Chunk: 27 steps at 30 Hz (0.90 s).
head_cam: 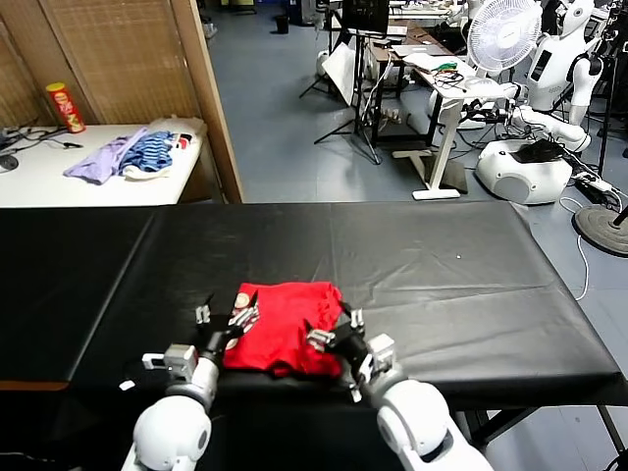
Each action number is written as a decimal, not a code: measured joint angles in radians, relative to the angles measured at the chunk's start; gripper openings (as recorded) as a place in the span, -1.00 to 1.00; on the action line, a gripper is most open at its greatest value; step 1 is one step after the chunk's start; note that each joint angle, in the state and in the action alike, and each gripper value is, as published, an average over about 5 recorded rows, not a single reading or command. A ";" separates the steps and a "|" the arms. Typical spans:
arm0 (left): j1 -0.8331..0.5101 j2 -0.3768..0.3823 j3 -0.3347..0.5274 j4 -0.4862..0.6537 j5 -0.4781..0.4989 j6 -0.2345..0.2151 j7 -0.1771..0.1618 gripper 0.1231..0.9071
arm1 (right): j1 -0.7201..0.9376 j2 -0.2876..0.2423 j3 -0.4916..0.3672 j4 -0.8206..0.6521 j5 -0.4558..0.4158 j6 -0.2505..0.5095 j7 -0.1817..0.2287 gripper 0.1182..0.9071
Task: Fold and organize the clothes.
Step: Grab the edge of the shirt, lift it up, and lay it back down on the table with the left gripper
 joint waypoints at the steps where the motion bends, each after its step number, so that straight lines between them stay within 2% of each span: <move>1: 0.001 -0.002 -0.002 0.001 0.002 0.000 0.000 0.72 | -0.010 -0.005 -0.001 0.010 0.004 -0.001 0.010 0.72; 4: 0.003 -0.004 -0.007 0.002 0.005 0.001 -0.001 0.72 | -0.038 -0.013 0.000 0.034 0.009 0.000 0.033 0.72; 7: 0.009 -0.004 -0.015 0.003 0.006 0.001 -0.002 0.72 | -0.064 -0.019 0.001 0.048 0.000 0.006 0.035 0.71; 10: 0.019 -0.004 -0.025 0.003 0.007 -0.001 -0.003 0.72 | -0.088 -0.034 -0.002 0.059 -0.054 0.034 0.003 0.66; 14: 0.033 -0.005 -0.038 0.002 0.007 -0.005 -0.004 0.72 | -0.120 -0.073 -0.018 0.075 -0.183 0.089 -0.066 0.59; 17: 0.038 -0.008 -0.043 0.002 0.009 -0.006 -0.004 0.72 | -0.139 -0.108 -0.032 0.087 -0.260 0.115 -0.101 0.60; 20: 0.042 -0.014 -0.044 0.000 0.012 -0.006 -0.005 0.72 | -0.144 -0.133 -0.042 0.089 -0.305 0.124 -0.110 0.61; 24: 0.044 -0.020 -0.044 -0.003 0.017 -0.006 -0.006 0.72 | -0.136 -0.138 -0.056 0.076 -0.362 0.141 -0.111 0.61; 27: 0.047 -0.023 -0.044 -0.006 0.019 -0.006 -0.006 0.72 | -0.130 -0.132 -0.067 0.062 -0.404 0.155 -0.110 0.51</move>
